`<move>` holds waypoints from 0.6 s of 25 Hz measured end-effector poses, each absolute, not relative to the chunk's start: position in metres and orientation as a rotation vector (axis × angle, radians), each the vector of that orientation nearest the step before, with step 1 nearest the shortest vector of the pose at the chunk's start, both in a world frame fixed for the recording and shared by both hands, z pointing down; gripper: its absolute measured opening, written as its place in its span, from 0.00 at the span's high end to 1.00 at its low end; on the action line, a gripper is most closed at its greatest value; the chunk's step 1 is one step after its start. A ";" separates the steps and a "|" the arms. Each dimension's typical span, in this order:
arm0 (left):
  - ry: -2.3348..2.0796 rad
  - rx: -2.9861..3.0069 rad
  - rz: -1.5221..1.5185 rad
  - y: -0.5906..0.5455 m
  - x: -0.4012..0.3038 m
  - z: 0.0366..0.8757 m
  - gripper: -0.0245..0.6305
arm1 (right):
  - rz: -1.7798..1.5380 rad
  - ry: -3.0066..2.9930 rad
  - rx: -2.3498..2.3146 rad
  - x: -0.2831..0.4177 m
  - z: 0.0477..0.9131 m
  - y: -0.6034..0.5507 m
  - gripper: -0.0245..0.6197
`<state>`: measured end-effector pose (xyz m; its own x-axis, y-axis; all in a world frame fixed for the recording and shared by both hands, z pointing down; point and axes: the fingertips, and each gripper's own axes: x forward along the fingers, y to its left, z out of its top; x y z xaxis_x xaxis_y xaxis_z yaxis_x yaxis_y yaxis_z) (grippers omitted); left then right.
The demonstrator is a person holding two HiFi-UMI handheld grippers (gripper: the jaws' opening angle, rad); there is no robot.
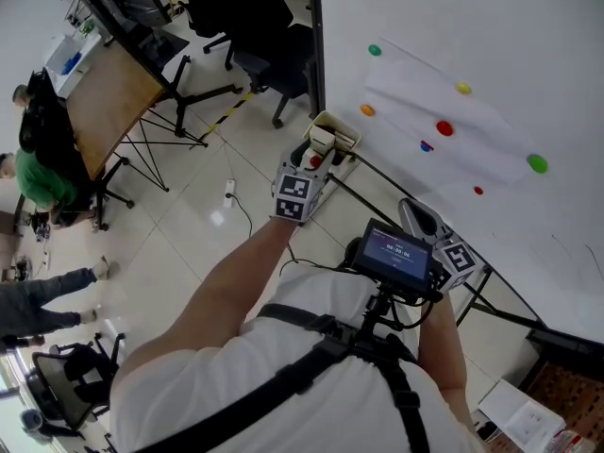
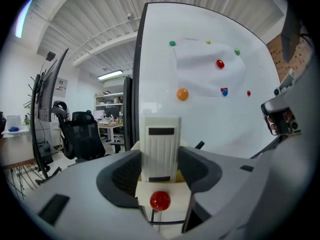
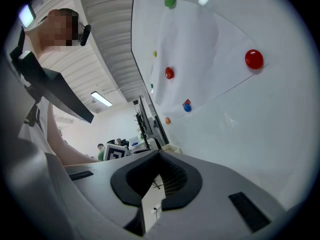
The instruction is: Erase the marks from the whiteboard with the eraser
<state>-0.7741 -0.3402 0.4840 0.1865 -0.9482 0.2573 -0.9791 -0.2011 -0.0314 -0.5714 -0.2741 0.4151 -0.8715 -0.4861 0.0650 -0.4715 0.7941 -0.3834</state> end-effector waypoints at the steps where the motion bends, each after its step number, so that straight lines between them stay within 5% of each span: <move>1: -1.900 2.320 0.318 -0.336 -0.774 0.476 0.56 | -0.607 2.942 -0.794 -0.571 0.414 -0.270 0.94; 8: -1.861 2.445 0.223 -0.284 -0.753 0.441 0.57 | -0.589 2.925 -0.892 -0.556 0.419 -0.228 0.94; 15: -1.538 2.598 0.218 -0.215 -0.651 0.459 0.57 | -0.666 2.859 -1.105 -0.497 0.432 -0.159 0.94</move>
